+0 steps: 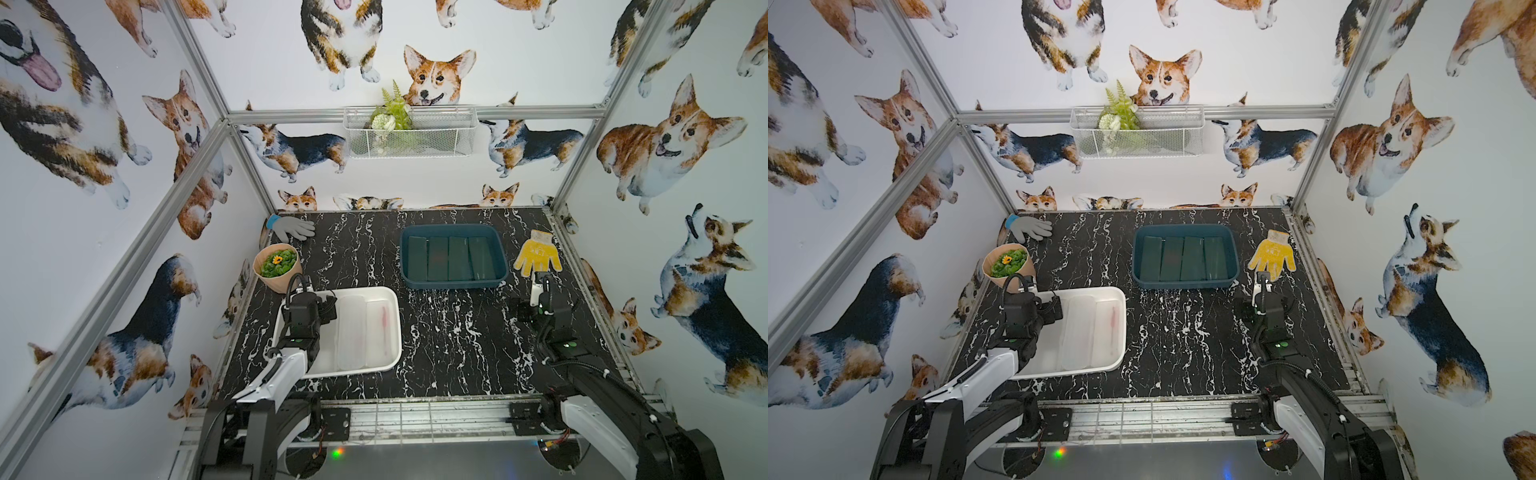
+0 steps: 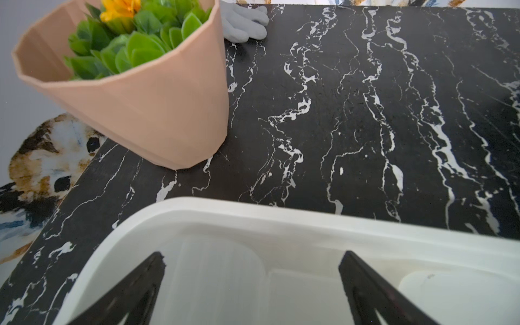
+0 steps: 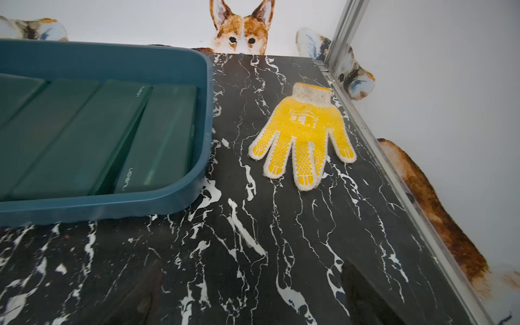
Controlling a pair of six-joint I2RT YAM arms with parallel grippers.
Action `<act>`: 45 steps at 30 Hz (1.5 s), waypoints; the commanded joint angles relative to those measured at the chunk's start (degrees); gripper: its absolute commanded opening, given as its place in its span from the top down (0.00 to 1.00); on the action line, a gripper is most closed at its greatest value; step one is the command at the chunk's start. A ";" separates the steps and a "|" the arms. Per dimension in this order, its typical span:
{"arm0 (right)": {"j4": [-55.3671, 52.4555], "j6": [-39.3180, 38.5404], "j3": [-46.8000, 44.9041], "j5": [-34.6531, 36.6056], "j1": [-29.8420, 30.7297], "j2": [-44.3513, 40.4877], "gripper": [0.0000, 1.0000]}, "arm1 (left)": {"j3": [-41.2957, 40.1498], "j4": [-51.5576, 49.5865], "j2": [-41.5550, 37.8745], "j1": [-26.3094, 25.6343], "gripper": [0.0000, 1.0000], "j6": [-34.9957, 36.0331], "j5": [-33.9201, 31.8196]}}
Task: Place the pencil cases by color into the storage box
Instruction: Reset both arms
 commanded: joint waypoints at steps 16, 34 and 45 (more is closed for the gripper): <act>22.63 -1.24 9.48 -9.87 -7.42 29.60 0.00 | 8.40 10.58 14.87 0.19 0.00 3.40 2.51; 32.33 -0.10 4.40 -16.18 -10.14 31.24 0.00 | 5.12 30.87 23.97 -1.11 0.00 3.92 1.58; 34.24 -0.10 3.74 -15.75 -10.15 31.64 0.00 | 2.48 38.63 26.83 -1.50 0.00 3.24 -1.31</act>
